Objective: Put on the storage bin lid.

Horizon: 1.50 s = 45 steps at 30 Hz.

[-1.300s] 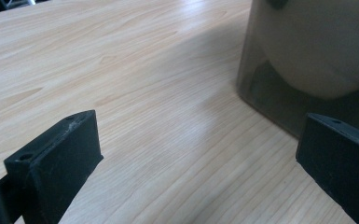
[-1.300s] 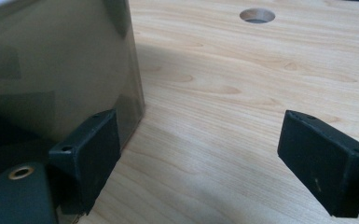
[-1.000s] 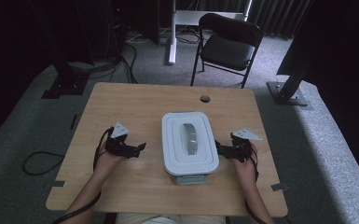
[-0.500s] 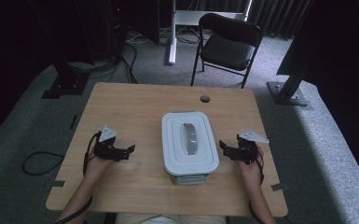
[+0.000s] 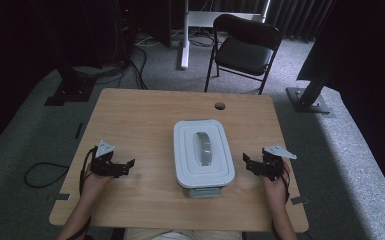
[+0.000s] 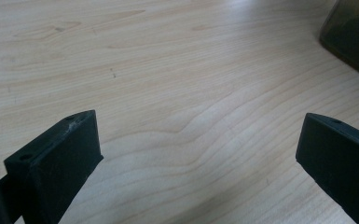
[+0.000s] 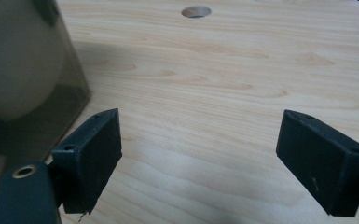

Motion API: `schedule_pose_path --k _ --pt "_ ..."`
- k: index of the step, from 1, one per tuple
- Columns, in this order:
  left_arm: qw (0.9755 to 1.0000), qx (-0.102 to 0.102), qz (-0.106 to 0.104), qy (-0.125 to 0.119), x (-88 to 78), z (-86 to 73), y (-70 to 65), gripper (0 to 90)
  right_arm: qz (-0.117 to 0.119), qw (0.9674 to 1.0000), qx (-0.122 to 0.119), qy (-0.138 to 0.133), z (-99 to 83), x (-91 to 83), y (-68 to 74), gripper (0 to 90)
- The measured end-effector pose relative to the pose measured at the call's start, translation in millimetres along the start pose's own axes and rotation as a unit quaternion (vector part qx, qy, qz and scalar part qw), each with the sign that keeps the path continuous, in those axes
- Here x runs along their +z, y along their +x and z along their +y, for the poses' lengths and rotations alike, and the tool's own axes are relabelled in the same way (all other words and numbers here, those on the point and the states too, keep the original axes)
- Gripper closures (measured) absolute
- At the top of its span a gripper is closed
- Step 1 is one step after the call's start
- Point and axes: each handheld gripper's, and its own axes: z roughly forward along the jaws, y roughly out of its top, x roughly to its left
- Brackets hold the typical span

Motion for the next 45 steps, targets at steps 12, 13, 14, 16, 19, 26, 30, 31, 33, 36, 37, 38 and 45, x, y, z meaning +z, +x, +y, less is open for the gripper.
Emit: schedule_pose_path --k 12,13,14,16,19,26,30,31,33,36,37,38,45 --pt "0.9987 -0.031 0.040 0.010 -12.6 -17.5 12.4 0.5 -0.038 0.9992 0.003 0.014 -13.1 -11.3 -12.0 13.7" --pt "0.9983 -0.033 0.045 0.013 -13.0 -18.7 13.5 0.5 -0.043 0.9990 0.002 0.013 -13.8 -12.4 -13.4 13.7" --pt "0.9981 -0.032 0.050 0.016 -13.8 -19.7 14.8 0.5 -0.047 0.9988 0.004 0.013 -14.5 -13.3 -14.9 13.7" --pt "0.9975 -0.041 0.055 0.016 -15.1 -21.5 17.1 0.5 -0.057 0.9982 0.008 0.014 -15.9 -14.3 -18.2 13.7" --pt "0.9962 -0.052 0.068 0.018 -17.1 -23.5 20.1 0.6 -0.066 0.9975 0.016 0.019 -17.9 -15.5 -23.0 13.7" --pt "0.9922 -0.072 0.096 0.035 -21.5 -28.1 25.2 0.5 -0.088 0.9952 0.016 0.041 -23.3 -17.1 -29.1 13.8" --pt "0.9917 -0.078 0.096 0.035 -24.4 -31.3 28.5 0.5 -0.092 0.9944 0.018 0.049 -26.1 -19.1 -32.3 13.7" --pt "0.9914 -0.077 0.098 0.037 -24.6 -32.1 29.1 0.5 -0.092 0.9943 0.019 0.051 -27.1 -19.6 -33.1 13.7" --pt "0.9911 -0.076 0.100 0.043 -25.2 -33.6 29.7 0.5 -0.095 0.9936 0.023 0.057 -29.9 -20.9 -34.6 13.7" --pt "0.9901 -0.075 0.107 0.051 -25.9 -36.5 31.3 0.5 -0.099 0.9926 0.032 0.062 -32.8 -22.7 -37.1 13.8" --pt "0.9896 -0.077 0.109 0.054 -26.0 -37.8 32.2 0.5 -0.102 0.9921 0.034 0.066 -33.6 -23.3 -37.9 13.7" --pt "0.9895 -0.076 0.109 0.057 -26.1 -38.6 32.8 0.5 -0.104 0.9917 0.035 0.067 -34.8 -23.9 -38.7 13.7" --pt "0.9868 -0.081 0.117 0.077 -26.0 -44.9 36.2 0.5 -0.109 0.9894 0.033 0.091 -40.7 -23.2 -37.6 13.8"
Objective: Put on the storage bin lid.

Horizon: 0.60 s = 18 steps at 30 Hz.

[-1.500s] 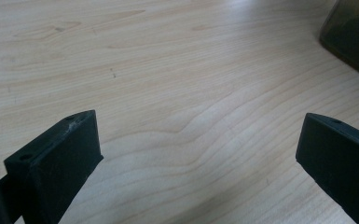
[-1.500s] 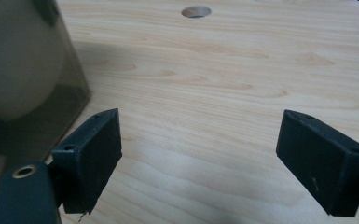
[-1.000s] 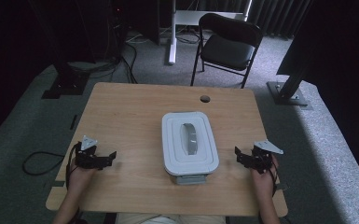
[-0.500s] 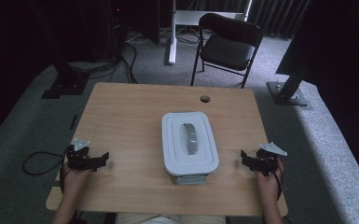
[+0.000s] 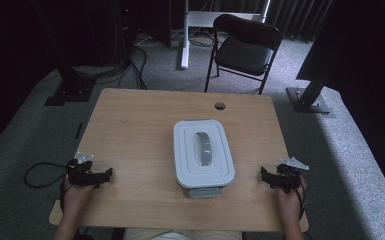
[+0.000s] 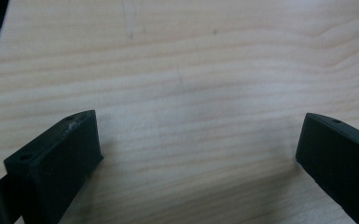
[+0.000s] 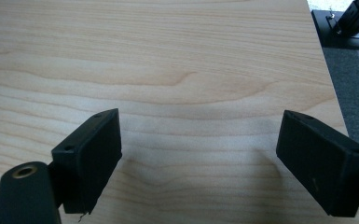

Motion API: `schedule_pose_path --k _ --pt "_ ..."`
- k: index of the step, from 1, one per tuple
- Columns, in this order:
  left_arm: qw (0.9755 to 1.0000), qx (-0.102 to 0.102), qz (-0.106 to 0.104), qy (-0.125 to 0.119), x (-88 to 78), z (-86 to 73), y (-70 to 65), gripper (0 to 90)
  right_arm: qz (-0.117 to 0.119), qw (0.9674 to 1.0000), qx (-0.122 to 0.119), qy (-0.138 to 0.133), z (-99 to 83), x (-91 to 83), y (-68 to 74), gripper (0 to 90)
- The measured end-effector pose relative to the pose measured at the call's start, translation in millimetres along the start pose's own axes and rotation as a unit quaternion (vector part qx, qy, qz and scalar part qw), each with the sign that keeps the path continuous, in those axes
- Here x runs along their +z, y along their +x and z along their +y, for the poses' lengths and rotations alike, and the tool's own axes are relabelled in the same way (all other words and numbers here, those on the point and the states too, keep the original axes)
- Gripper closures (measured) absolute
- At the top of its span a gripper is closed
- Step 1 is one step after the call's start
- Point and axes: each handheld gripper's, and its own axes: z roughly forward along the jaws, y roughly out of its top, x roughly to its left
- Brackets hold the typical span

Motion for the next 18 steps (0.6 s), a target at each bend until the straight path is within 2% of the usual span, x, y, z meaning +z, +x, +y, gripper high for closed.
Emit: schedule_pose_path --k 3,5,18 --pt "1.0000 0.003 0.007 0.004 0.2 -0.1 0.1 0.6 0.000 1.0000 -0.002 0.006 -0.1 0.7 0.4 13.7" --pt "1.0000 0.004 0.006 0.004 0.1 -0.2 -0.1 0.5 0.004 0.9997 -0.006 0.024 0.1 3.0 1.1 12.8" --pt "1.0000 0.004 0.006 0.003 -0.7 -1.5 -0.6 0.6 0.002 0.9997 -0.002 0.024 -0.5 2.6 2.5 12.8"
